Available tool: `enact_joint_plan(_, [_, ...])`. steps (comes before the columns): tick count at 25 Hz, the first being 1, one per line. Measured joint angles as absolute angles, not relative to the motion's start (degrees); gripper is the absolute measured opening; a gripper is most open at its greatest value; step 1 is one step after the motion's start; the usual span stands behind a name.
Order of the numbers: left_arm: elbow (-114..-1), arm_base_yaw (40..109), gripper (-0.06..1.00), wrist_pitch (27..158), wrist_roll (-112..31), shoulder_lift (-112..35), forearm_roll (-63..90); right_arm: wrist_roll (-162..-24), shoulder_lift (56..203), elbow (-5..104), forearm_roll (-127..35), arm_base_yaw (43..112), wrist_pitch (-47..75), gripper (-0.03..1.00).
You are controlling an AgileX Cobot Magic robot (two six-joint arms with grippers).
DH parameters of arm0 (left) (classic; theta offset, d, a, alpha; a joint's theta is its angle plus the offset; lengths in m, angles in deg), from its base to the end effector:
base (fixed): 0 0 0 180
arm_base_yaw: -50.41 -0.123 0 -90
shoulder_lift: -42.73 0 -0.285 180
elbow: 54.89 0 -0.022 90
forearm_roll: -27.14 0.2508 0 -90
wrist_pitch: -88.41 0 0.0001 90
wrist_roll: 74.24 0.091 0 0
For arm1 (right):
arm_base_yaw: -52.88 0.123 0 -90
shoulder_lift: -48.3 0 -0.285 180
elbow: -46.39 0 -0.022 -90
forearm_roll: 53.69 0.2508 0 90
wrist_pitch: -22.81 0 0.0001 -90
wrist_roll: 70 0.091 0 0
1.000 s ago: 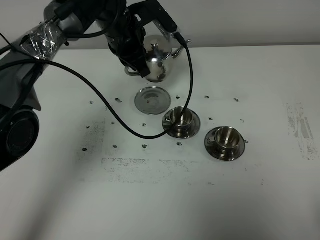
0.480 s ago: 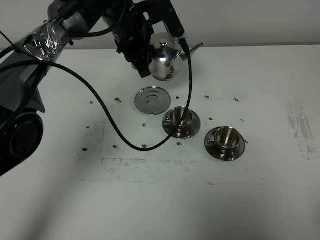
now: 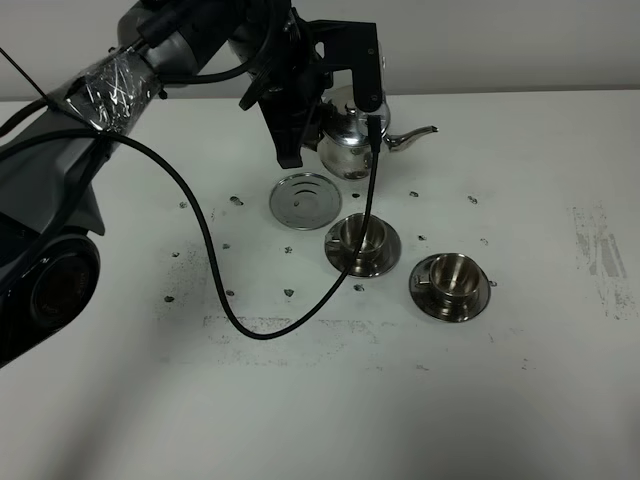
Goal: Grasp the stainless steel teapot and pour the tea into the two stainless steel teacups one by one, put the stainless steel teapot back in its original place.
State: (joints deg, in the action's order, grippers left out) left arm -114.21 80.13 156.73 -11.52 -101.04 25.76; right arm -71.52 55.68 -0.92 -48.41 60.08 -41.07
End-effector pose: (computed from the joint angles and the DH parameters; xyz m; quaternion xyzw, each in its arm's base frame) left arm 0.4497 -0.2590 0.2567 0.7005 0.6736 0.0554 0.2291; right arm -0.0119 0.0061 0.2792 -0.0690 0.8560 0.0711 0.5073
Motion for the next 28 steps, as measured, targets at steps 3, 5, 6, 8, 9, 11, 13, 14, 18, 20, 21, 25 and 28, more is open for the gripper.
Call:
enact_joint_plan(3, [-114.2,80.4,0.19,155.7,-9.5,-101.4,24.6,-71.5,55.7,-0.9,-48.4,60.1,-41.1,0.45])
enact_joint_plan(5, [-114.2,80.4,0.19,155.1,-8.0,-101.6,24.3,-71.5,55.7,-0.9,-48.4,60.1,-41.1,0.45])
enact_joint_plan(6, [-114.2,80.4,0.19,155.0,-7.2,-101.7,24.3,-71.5,55.7,-0.9,-48.4,60.1,-41.1,0.45])
enact_joint_plan(8, [-114.2,80.5,0.19,154.5,-5.6,-102.3,24.3,-71.5,55.7,-0.9,-48.4,60.1,-41.1,0.45])
enact_joint_plan(9, [-114.2,80.5,0.19,154.2,-5.2,-102.5,24.2,-71.5,55.7,-0.9,-48.4,60.1,-41.1,0.45])
enact_joint_plan(11, [-114.2,80.6,0.19,153.8,-4.1,-103.3,23.6,-71.5,55.7,-0.9,-48.4,60.1,-41.1,0.45])
enact_joint_plan(13, [-114.2,81.0,0.19,153.2,-3.2,-103.8,23.1,-71.5,55.7,-0.9,-48.4,60.1,-41.1,0.45])
enact_joint_plan(14, [-114.2,81.2,0.19,152.8,-2.4,-104.0,23.0,-71.5,55.7,-0.9,-48.4,60.1,-41.1,0.45])
enact_joint_plan(18, [-114.2,81.8,0.19,150.8,0.4,-104.1,22.3,-71.5,55.7,-0.9,-48.4,60.1,-41.1,0.45])
enact_joint_plan(20, [-114.2,82.1,0.19,150.3,0.8,-104.1,22.2,-71.5,55.7,-0.9,-48.4,60.1,-41.1,0.45])
enact_joint_plan(21, [-114.2,82.2,0.19,150.1,1.0,-104.1,22.2,-71.5,55.7,-0.9,-48.4,60.1,-41.1,0.45])
enact_joint_plan(25, [-114.2,82.6,0.19,149.3,3.5,-104.1,22.3,-71.5,55.7,-0.9,-48.4,60.1,-41.1,0.45])
enact_joint_plan(28, [-114.2,82.7,0.19,149.2,5.8,-104.1,22.3,-71.5,55.7,-0.9,-48.4,60.1,-41.1,0.45])
